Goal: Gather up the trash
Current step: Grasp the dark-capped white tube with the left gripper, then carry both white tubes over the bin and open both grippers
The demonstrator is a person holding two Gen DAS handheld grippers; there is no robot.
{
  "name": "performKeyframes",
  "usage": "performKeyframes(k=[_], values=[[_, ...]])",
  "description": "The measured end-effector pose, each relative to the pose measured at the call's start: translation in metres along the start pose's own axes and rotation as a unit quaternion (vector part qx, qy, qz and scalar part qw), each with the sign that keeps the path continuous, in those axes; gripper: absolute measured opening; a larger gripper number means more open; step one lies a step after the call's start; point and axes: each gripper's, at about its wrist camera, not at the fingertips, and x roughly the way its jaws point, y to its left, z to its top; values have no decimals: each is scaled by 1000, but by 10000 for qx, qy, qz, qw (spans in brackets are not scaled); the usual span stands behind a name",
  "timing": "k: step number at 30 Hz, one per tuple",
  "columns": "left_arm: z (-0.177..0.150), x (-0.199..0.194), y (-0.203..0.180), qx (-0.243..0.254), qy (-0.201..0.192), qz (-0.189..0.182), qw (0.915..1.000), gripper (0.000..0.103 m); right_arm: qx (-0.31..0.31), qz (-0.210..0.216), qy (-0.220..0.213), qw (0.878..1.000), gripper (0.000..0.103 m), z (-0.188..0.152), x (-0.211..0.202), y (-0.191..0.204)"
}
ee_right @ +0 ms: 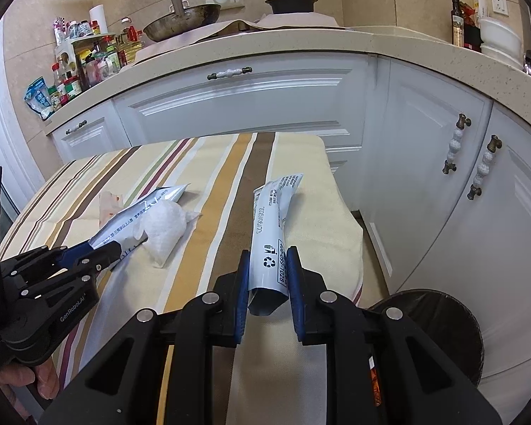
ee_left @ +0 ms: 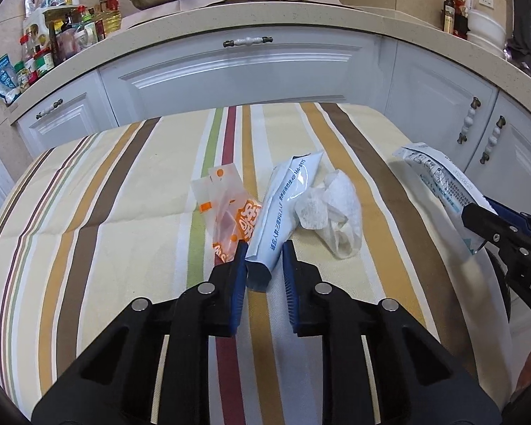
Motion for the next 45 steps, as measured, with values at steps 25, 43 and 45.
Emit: performKeyframes(k=[25,43,45], values=[[-2,-89,-27,169,-1003,-111,9948,5,-16,-707,-630,9955,21,-16,-67,-26],[-31,-99,-170,1229,-953,-992,9828,5,613,-1762,-537,9810,21,-78,-119,-119],[-32,-97,-187,1350,-977,-1038,9805,5,663,-1793,-535,9801,21,-81,-120,-125]])
